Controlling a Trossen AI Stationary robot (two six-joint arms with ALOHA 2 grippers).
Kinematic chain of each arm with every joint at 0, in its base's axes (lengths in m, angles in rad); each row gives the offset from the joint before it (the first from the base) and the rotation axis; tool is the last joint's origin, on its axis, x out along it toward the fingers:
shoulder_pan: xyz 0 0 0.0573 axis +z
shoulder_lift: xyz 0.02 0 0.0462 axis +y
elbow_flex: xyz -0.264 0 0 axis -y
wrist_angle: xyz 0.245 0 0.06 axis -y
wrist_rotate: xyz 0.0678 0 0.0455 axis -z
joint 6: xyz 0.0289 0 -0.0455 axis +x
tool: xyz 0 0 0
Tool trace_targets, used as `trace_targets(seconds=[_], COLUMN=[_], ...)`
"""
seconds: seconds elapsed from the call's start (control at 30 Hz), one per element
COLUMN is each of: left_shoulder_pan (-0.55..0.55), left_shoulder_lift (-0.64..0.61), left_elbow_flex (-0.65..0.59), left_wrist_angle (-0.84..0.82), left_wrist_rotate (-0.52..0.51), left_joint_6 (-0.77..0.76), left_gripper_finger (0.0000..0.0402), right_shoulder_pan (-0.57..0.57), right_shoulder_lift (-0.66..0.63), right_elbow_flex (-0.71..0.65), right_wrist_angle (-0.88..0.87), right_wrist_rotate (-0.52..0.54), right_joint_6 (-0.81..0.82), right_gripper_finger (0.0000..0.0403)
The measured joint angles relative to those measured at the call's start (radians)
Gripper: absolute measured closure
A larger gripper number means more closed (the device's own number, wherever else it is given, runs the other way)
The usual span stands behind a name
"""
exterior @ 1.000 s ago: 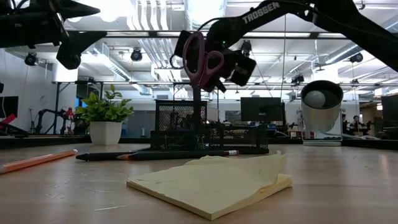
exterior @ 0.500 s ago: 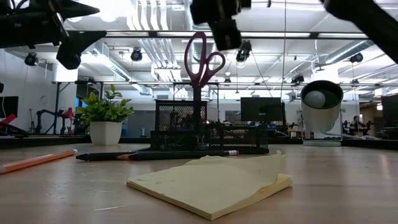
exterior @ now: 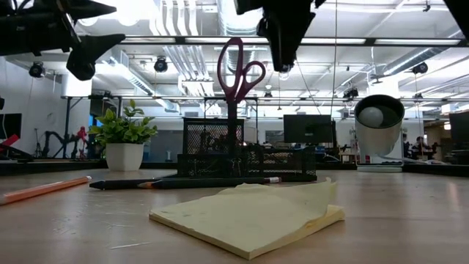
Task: Pick and place office supplies into organizer
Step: Put the purple scissor into the black desk organizer
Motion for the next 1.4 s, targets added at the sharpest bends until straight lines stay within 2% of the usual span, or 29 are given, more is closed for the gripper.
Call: trace_targets(seconds=[0.17, 0.33, 0.47, 0.57, 0.77, 0.83, 1.03, 1.27, 1.4], left_shoulder_pan=[0.000, 0.000, 0.000, 0.000, 0.000, 0.000, 0.000, 0.000, 0.000], left_shoulder_lift=[0.000, 0.003, 0.002, 0.002, 0.002, 0.002, 0.004, 0.005, 0.002], left_elbow_flex=[-0.001, -0.001, -0.003, -0.004, -0.003, -0.006, -0.006, -0.006, -0.004], left_wrist_angle=[-0.001, -0.001, 0.000, -0.002, -0.001, -0.002, -0.001, -0.001, -0.001], left_wrist_rotate=[0.000, 0.000, 0.000, 0.000, -0.005, -0.008, -0.011, -0.031, -0.036], left_joint_6=[0.000, 0.000, 0.000, -0.001, -0.001, 0.000, 0.000, 0.000, 0.000], left_gripper_finger=[0.0166, 0.0166, 0.0166, 0.0166, 0.0166, 0.0166, 0.0166, 0.0166, 0.0166], right_shoulder_pan=[0.038, 0.029, 0.007, -0.010, -0.049, -0.074, -0.173, -0.189, -0.184], right_shoulder_lift=[-0.008, -0.009, -0.003, 0.003, 0.001, 0.001, 0.009, 0.073, 0.091], right_elbow_flex=[-0.051, -0.088, -0.127, -0.140, -0.064, -0.042, -0.042, -0.024, 0.027], right_wrist_angle=[0.113, 0.213, 0.227, 0.243, 0.254, 0.269, 0.292, 0.441, 0.441], right_wrist_rotate=[0.034, 0.039, 0.037, 0.029, 0.023, 0.004, -0.172, -0.184, -0.184], right_joint_6=[0.124, 0.225, 0.253, 0.252, 0.205, 0.197, 0.242, 0.126, 0.115], right_gripper_finger=[0.0202, 0.0202, 0.0217, 0.0249, 0.0358, 0.0381, 0.0370, 0.0360, 0.0351])
